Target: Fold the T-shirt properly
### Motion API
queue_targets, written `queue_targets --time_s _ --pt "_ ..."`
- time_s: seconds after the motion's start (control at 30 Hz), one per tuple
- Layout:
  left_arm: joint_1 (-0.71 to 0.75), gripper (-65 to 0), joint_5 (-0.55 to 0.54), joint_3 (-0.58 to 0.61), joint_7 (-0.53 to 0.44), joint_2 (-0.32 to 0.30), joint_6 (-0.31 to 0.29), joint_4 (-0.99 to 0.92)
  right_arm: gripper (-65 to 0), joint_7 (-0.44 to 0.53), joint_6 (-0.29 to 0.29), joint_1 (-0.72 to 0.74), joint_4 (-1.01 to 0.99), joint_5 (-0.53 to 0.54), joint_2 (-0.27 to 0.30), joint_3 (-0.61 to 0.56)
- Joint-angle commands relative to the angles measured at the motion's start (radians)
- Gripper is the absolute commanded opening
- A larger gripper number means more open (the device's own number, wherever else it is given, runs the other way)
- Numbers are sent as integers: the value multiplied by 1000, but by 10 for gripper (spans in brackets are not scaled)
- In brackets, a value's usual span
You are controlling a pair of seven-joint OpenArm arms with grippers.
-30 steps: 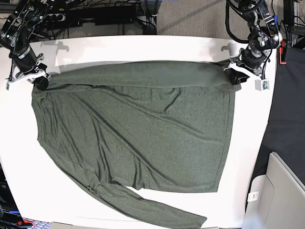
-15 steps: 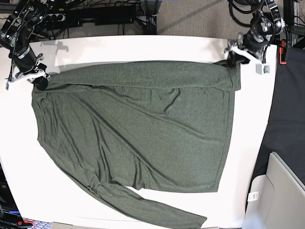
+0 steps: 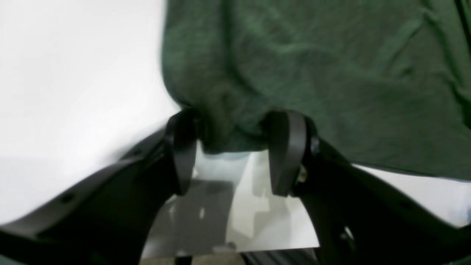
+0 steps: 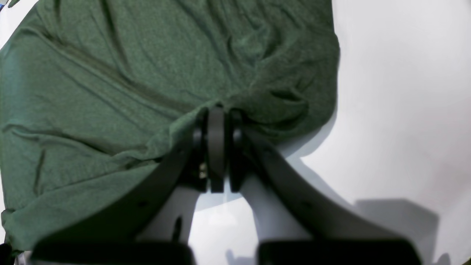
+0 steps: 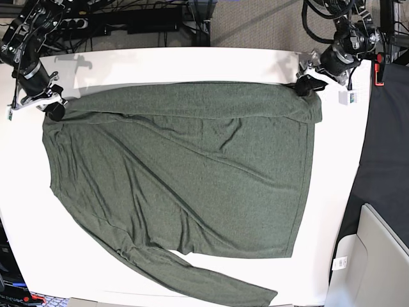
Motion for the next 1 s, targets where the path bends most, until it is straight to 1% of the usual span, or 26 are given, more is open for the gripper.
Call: queue_targets --time_s 0.0,0.2,0.27,0.37,0.43,0.47,0.5,0.6,0.67,0.8,0.87,0.97 --pt "-11 -342 -13 -4 -1 -8 -4 12 -648 20 5 7 15 19 4 2" --pt "-54 -348 -19 -2 -1 -8 -5 -74 -648 20 5 4 16 19 -6 2" --pt "-70 -375 -21 -2 -1 -8 -5 -111 -648 20 5 4 16 19 -6 2" --pt "-82 -463 -21 -2 -1 -8 -5 -140 -648 20 5 4 16 19 -6 3" --pt "-82 -552 -21 -2 -1 -8 -5 -145 -648 20 5 4 16 17 -6 5" --pt "-82 -609 -21 -2 -1 -8 -5 -145 -648 20 5 4 16 16 -6 6" --pt "-82 -649 -21 -4 5 -8 -5 -143 -648 20 5 4 16 16 -6 6" --pt "-79 -646 -21 -14 59 -14 -5 -137 -648 20 5 4 16 16 -6 6" --pt "-77 -649 -21 -30 71 -17 -5 -137 -648 19 5 -9 19 19 -6 6" --pt "-39 -649 -21 -113 75 -18 -7 -137 -648 19 5 -52 50 20 -5 0" --pt "-19 -649 -21 -129 75 -44 -10 -136 -648 19 5 -78 73 23 -5 -1" --pt "19 -649 -21 -136 75 -78 -50 -131 -648 19 5 -111 79 68 -5 -1"
